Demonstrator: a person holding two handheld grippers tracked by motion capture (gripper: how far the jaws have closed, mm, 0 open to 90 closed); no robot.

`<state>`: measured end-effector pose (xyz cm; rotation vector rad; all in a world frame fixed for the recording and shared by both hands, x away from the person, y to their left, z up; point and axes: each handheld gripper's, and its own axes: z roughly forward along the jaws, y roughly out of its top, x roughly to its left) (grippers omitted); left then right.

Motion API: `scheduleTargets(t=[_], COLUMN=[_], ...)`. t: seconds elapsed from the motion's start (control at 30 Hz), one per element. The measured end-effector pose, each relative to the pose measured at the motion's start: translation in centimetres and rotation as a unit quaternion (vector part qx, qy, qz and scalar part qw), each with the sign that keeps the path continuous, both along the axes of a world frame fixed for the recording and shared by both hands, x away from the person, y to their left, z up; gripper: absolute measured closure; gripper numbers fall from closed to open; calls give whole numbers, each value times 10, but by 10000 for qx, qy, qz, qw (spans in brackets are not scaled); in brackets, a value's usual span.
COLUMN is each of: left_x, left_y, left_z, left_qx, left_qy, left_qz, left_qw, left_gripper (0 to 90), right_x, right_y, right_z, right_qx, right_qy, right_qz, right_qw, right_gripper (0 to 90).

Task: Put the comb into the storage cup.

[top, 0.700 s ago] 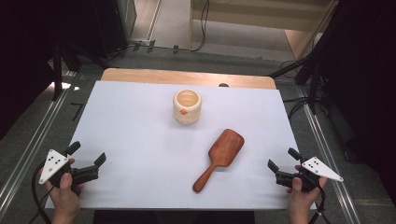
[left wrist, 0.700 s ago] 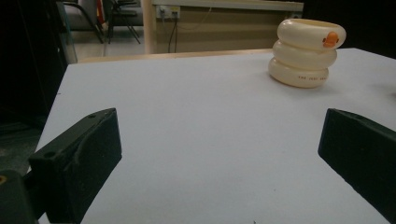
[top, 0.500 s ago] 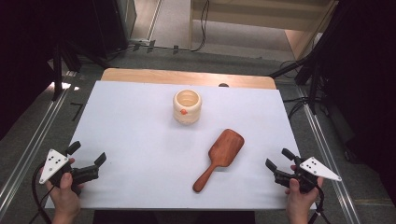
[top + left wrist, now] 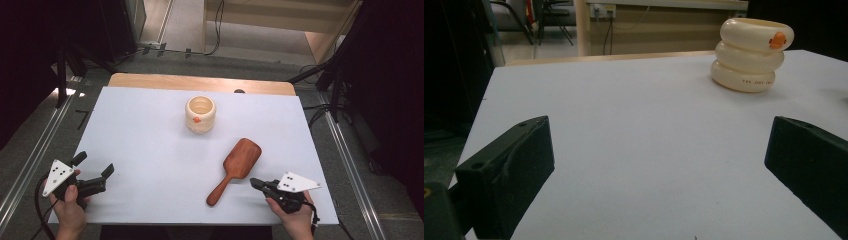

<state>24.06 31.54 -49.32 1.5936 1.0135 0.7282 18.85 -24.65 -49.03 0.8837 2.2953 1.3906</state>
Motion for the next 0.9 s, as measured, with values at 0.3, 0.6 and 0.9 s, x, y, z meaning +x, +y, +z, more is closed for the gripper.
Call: scheduleTargets(t=[0.3,0.6,0.9], left_x=[-1,-1,-1], left_y=[0,-2,-5], left_z=[0,0,0], left_qx=[28,92,223], left_qy=[-11,-7,-15], left_qz=[-18,-2,2], left_qw=[10000,10000,9997], left_gripper=[0,0,0], right_x=[12,21,31], right_y=[39,60,71], right_z=[-16,-26,-26], right_qx=[-529,-950,-885], right_qy=[316,473,544], right_qz=[415,346,310], right_qw=[9972,9938,9941], right_gripper=[882,882,882])
